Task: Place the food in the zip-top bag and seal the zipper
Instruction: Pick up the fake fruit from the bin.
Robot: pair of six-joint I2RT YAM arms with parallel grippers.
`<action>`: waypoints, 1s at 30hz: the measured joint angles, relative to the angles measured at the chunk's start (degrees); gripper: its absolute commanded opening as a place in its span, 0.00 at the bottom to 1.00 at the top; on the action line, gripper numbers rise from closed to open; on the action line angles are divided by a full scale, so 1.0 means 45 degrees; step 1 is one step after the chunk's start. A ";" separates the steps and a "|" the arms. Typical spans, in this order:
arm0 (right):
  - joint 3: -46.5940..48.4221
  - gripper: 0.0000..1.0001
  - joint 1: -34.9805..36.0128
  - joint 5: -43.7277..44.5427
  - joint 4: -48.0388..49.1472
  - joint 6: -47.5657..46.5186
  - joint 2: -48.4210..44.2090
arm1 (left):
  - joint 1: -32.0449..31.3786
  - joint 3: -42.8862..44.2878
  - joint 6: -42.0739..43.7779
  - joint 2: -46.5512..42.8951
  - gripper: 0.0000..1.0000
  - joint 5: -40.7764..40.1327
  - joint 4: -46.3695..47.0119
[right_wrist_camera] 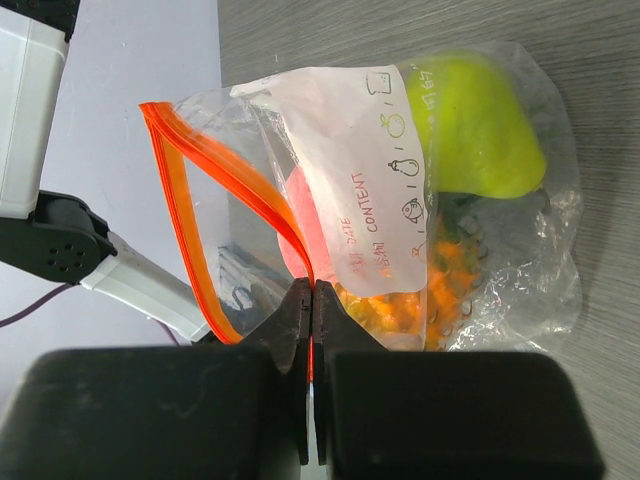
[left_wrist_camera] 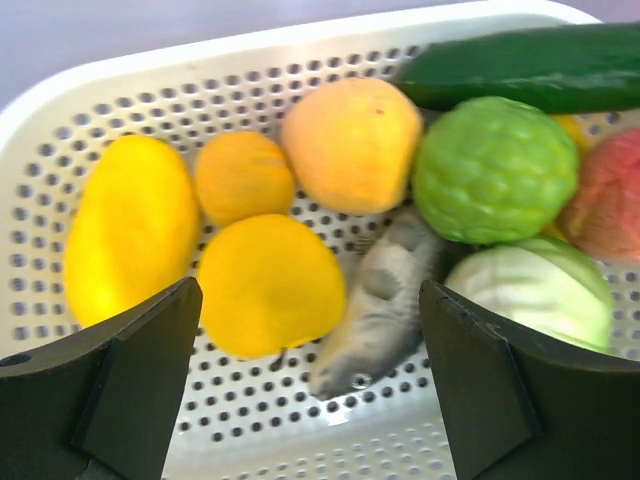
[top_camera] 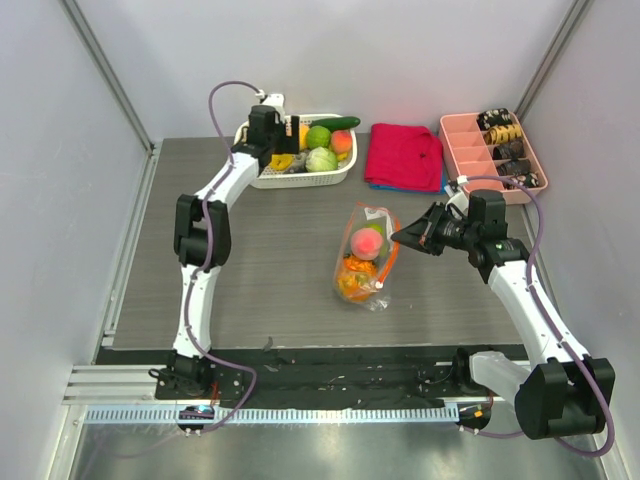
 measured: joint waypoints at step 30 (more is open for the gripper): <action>-0.0015 0.01 0.0000 -0.0019 0.0000 -0.0107 0.0112 | 0.0447 0.1904 0.0146 0.2370 0.72 -0.0350 -0.1141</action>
